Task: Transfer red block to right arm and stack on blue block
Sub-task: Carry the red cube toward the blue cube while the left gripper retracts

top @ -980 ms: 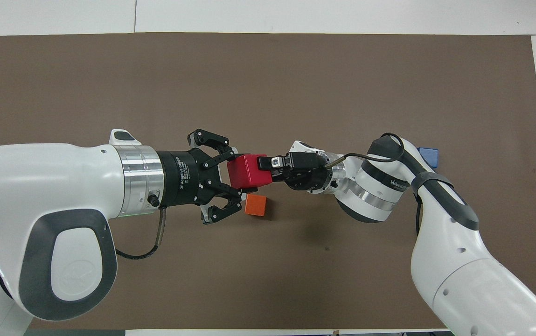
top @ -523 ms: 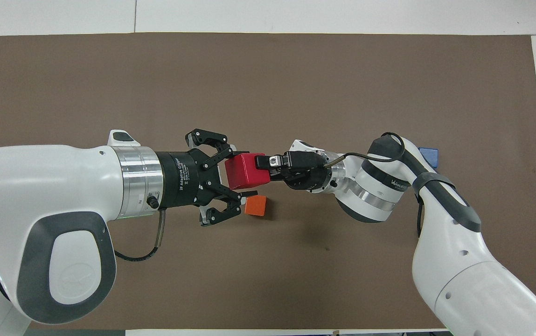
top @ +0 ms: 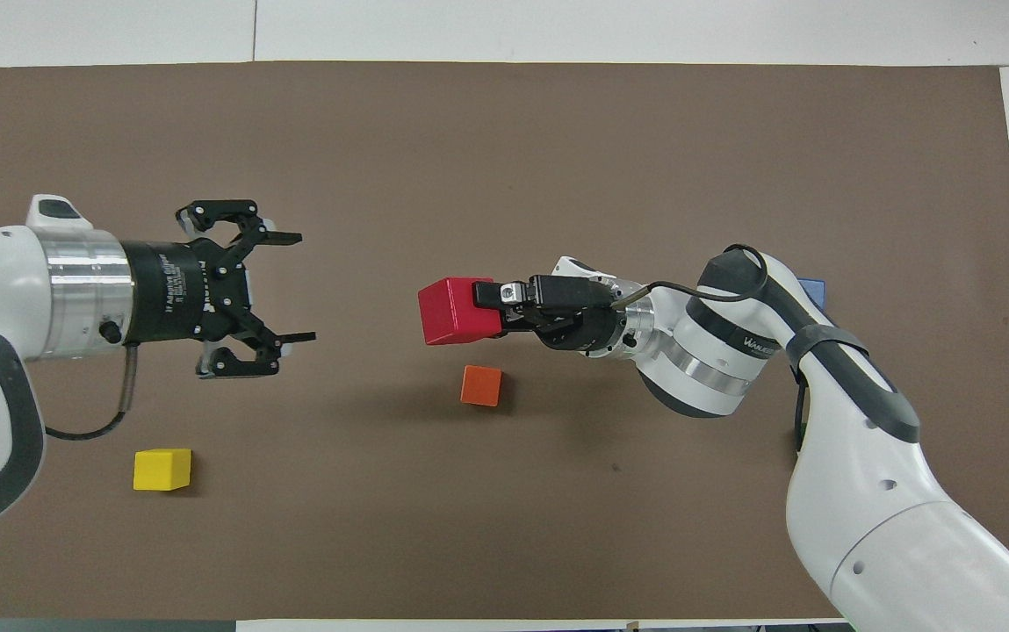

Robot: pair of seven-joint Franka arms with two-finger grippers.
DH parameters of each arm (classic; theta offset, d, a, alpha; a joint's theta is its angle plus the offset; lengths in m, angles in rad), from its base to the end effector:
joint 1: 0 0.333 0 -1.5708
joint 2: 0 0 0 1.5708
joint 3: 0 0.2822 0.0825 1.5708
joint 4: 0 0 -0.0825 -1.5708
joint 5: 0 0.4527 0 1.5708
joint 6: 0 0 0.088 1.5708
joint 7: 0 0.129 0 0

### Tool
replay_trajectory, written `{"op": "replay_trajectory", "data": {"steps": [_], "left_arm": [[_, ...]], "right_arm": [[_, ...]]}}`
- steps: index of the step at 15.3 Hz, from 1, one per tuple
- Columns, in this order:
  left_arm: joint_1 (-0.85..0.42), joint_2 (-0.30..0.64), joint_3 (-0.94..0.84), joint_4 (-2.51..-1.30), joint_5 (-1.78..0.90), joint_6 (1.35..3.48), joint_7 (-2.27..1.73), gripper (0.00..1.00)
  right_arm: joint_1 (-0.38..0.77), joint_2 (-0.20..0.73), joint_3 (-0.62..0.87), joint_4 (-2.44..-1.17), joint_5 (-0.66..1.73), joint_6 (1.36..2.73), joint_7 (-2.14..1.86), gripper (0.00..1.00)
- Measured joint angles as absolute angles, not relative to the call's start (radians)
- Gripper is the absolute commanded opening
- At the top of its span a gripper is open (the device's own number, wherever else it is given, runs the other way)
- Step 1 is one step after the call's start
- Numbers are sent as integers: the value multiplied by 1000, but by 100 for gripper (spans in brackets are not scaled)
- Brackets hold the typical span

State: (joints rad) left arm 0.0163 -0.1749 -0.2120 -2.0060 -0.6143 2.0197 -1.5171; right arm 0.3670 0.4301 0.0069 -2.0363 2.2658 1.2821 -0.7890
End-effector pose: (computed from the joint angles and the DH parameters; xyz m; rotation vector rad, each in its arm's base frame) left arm 0.5848 -0.1657 0.4880 1.8822 1.8278 -0.3872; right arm 0.5581 0.3414 0.2760 -0.9151 0.0693 0.1109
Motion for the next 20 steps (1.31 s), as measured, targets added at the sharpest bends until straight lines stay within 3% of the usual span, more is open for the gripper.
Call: {"op": "replay_trajectory", "data": {"steps": [3, 9, 12, 17, 20], "left_arm": [[93, -175, -206, -2002, -446, 1985, -1249, 100], [215, -167, -194, -1936, -192, 1861, -657, 100], [215, -142, -199, -1891, -28, 1804, -373, 100], [210, 36, -211, -1643, 64, 1648, -197, 100], [190, 78, -206, -1622, 64, 1627, -192, 100]], "right_arm": [[307, 360, 5, -2028, 2075, 1450, -770, 0], [185, 187, 0, -2025, 1663, 1655, -643, 0], [130, 100, -4, -2020, 1418, 1696, -561, 0], [48, 7, -9, -1945, 926, 1701, -441, 0], [41, -21, -10, -1889, 647, 1706, -374, 0]]}}
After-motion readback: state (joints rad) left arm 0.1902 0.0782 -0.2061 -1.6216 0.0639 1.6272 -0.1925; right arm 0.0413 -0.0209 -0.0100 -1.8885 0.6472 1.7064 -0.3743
